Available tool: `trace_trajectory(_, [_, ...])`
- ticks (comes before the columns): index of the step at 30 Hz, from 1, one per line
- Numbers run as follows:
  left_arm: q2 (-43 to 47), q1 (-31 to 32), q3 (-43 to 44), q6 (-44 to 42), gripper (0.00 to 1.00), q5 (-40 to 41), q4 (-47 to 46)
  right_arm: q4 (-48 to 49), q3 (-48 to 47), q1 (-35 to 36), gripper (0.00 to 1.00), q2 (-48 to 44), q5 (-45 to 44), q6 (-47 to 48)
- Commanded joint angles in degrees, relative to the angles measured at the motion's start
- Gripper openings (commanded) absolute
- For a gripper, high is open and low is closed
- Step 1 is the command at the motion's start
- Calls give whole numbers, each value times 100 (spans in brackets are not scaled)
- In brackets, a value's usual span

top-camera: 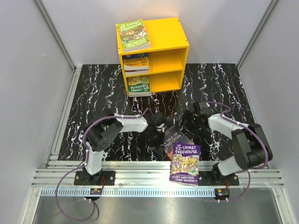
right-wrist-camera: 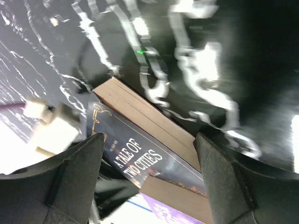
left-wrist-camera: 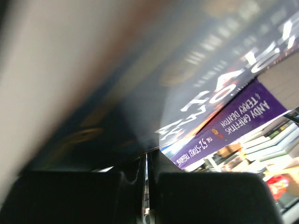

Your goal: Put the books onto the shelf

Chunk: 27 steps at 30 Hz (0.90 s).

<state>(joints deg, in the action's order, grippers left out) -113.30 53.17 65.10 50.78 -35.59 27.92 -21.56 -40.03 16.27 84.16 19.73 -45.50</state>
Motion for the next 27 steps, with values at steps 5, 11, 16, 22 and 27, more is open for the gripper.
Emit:
trace_trajectory(5, [211, -1237, 256, -587, 0, 1494, -200, -243, -539, 1369, 85, 882, 787, -926])
trace_trajectory(11, [220, -1721, 810, -1078, 0, 1696, 407, -120, -1348, 1879, 86, 1506, 989, -935])
trace_trajectory(16, [229, -1880, 1074, -1194, 0, 1652, 530, 143, -2104, 1897, 87, 1761, 1165, -751])
trace_trajectory(22, [430, -1933, 1155, -1246, 0, 1748, 820, -1555, -3475, 1897, 91, 2087, 561, 179])
trace_trajectory(27, [1361, -2161, 303, -1395, 30, 1924, 847, -2783, -3258, 1906, 100, 1254, -619, 313])
